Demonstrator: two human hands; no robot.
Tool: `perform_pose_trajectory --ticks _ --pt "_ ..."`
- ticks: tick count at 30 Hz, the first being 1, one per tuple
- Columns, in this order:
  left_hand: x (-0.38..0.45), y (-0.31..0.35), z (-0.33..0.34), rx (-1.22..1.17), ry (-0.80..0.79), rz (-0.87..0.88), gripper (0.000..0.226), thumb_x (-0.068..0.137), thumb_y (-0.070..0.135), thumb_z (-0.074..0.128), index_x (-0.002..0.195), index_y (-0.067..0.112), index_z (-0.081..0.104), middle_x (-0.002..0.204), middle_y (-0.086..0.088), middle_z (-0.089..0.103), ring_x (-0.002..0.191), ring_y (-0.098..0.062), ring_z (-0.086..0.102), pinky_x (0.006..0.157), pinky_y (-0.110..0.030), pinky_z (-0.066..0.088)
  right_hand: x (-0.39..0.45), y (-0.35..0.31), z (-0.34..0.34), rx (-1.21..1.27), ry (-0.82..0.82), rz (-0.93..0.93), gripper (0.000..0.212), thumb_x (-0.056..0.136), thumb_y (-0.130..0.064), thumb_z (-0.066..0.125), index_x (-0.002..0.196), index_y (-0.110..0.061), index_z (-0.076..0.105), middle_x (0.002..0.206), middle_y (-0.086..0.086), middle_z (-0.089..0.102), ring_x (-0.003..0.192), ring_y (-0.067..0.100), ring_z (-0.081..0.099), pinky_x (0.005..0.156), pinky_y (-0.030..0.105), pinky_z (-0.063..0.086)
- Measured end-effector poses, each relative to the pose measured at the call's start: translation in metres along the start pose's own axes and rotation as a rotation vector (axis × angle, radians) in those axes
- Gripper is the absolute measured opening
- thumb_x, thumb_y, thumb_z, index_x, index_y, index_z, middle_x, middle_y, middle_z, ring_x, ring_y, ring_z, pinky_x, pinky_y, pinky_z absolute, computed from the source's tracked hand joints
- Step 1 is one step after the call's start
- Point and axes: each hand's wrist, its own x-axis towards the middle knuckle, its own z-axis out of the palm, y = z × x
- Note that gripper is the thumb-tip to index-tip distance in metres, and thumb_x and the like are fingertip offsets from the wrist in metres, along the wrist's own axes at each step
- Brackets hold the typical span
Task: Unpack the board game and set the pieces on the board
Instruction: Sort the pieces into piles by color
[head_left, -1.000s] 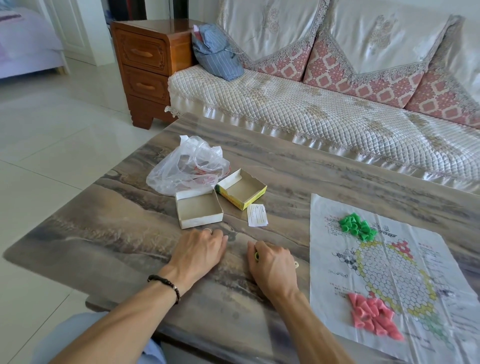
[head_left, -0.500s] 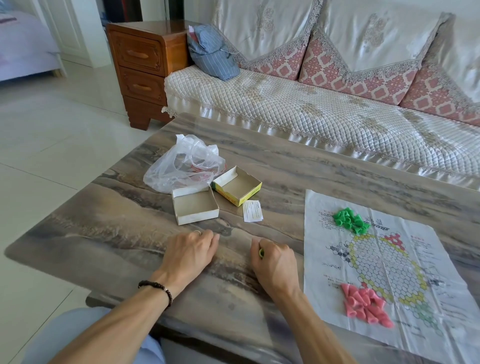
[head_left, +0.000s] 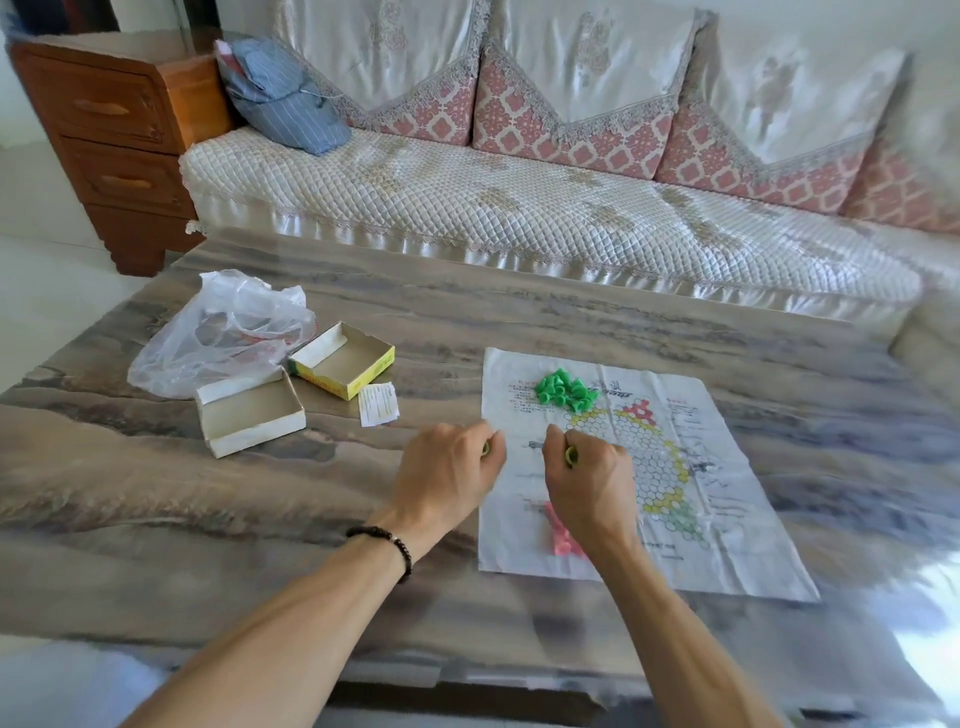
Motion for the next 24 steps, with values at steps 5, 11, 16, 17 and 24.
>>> perform_pose_trajectory --ticks 5,11,16,17,24 --pt "0.021 0.072 0.059 -0.122 -0.083 0.073 0.038 0.096 0.022 0.051 0.059 0.021 0.039 0.042 0.011 0.034 0.034 -0.011 0.035 0.037 -0.020 0.026 -0.004 0.082 -0.053 -0.062 0.064 0.230 0.055 0.092 -0.023 0.052 0.046 -0.016 0.023 0.040 -0.002 0.021 0.039 0.015 0.020 0.043 0.029 0.019" --pt "0.040 0.123 0.125 -0.135 -0.163 0.099 0.041 0.094 0.024 0.043 0.055 0.015 0.045 0.041 0.002 0.042 0.035 -0.017 0.040 0.036 -0.026 0.030 -0.010 0.149 -0.080 -0.093 0.095 0.311 0.057 0.092 -0.021 0.054 0.048 -0.017 0.019 0.041 -0.005 0.016 0.042 0.017 0.017 0.046 0.033 0.023" --pt "0.060 0.141 0.165 -0.117 -0.215 0.097 0.043 0.095 0.024 0.041 0.054 0.013 0.047 0.041 -0.002 0.047 0.034 -0.015 0.039 0.035 -0.030 0.040 0.007 0.186 -0.087 -0.115 0.083 0.329 0.058 0.092 -0.020 0.055 0.048 -0.017 0.016 0.040 -0.004 0.013 0.042 0.016 0.013 0.042 0.031 0.019" --pt "0.065 0.143 0.172 -0.111 -0.222 0.094 0.043 0.095 0.024 0.040 0.054 0.013 0.048 0.041 -0.003 0.048 0.034 -0.016 0.039 0.035 -0.030 0.040 0.012 0.192 -0.087 -0.116 0.079 0.326 0.058 0.092 -0.021 0.055 0.048 -0.017 0.017 0.040 -0.004 0.014 0.041 0.016 0.013 0.042 0.030 0.019" --pt "0.103 0.159 0.214 -0.080 -0.264 0.020 0.045 0.093 0.024 0.046 0.052 0.019 0.030 0.041 0.007 0.030 0.038 -0.016 0.032 0.042 -0.026 0.022 0.038 0.225 -0.079 -0.128 0.061 0.307 0.054 0.093 -0.026 0.052 0.049 -0.015 0.021 0.040 -0.005 0.021 0.041 0.018 0.019 0.044 0.031 0.019"
